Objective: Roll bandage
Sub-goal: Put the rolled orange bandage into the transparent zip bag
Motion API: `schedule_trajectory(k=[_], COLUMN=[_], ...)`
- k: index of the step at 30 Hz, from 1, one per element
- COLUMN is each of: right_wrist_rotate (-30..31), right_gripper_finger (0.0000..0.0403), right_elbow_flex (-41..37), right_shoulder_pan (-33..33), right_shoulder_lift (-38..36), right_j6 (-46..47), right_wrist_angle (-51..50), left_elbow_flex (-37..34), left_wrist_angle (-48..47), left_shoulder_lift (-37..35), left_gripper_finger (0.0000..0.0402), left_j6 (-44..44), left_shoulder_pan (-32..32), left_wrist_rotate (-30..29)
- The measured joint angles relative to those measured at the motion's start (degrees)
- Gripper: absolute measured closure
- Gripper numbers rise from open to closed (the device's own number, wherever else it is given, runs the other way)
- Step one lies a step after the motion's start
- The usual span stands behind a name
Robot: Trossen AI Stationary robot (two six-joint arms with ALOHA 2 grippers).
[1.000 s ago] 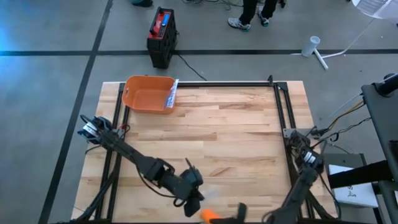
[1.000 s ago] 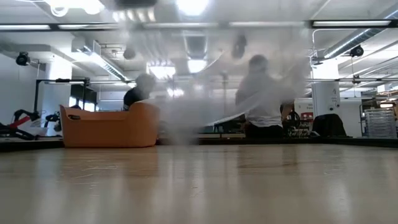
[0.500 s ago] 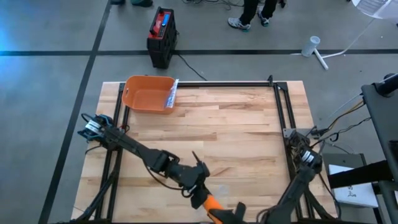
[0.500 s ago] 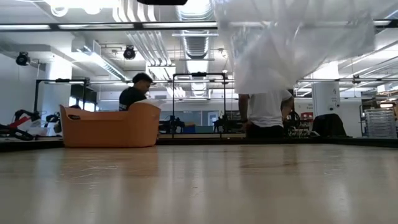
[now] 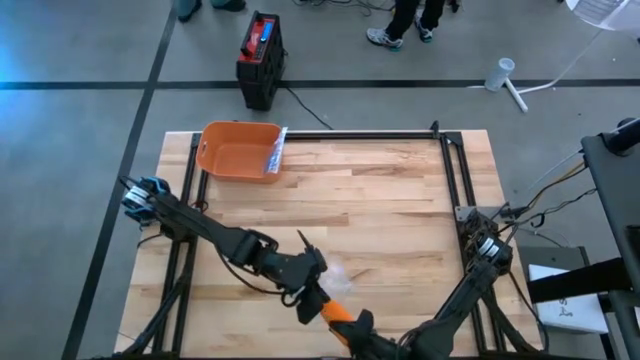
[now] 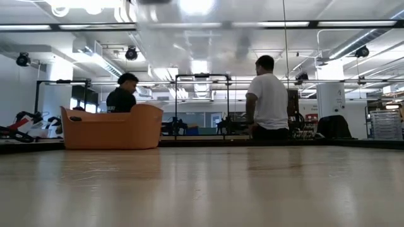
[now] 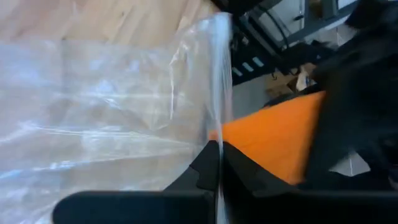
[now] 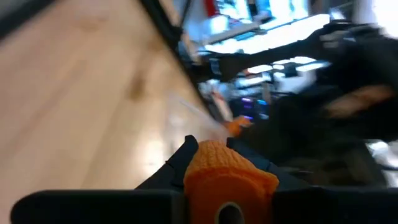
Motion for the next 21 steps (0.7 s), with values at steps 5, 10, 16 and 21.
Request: schedule_trajectory(k=[5,10,16,21], right_wrist_rotate=[-7.50,-7.51,-7.73,-17.21], right_gripper_finger=[0.0342,0.0342,0.0343,0.0343], right_elbow_flex=[0.03,0.10,0.14,-1.48], right_shoulder_pan=[-0.39,-1.71,-3.05,-5.25], right_shoulder_lift=[-0.71,-2.29,-5.12,-6.68], right_j6=[4.43,6.41,-2.56,-5.77], right_wrist_angle=[-3.62,-10.48,-11.86,-11.77], left_elbow_flex=[0.11,0.11,0.02,-0.09], left_wrist_angle=[-1.41,-1.07,-1.45,-1.41], left_shoulder_lift=[-2.08,-2.87,-2.59,-2.43], left_gripper_finger=[0.0401,0.0401,0.0401,0.0401], left_j6=[0.19,-0.42,-3.54,-5.70], left_shoulder_pan=[0.11,0.17,0.86,1.75], left_wrist_rotate=[-2.21,-2.66,-2.61,-2.51])
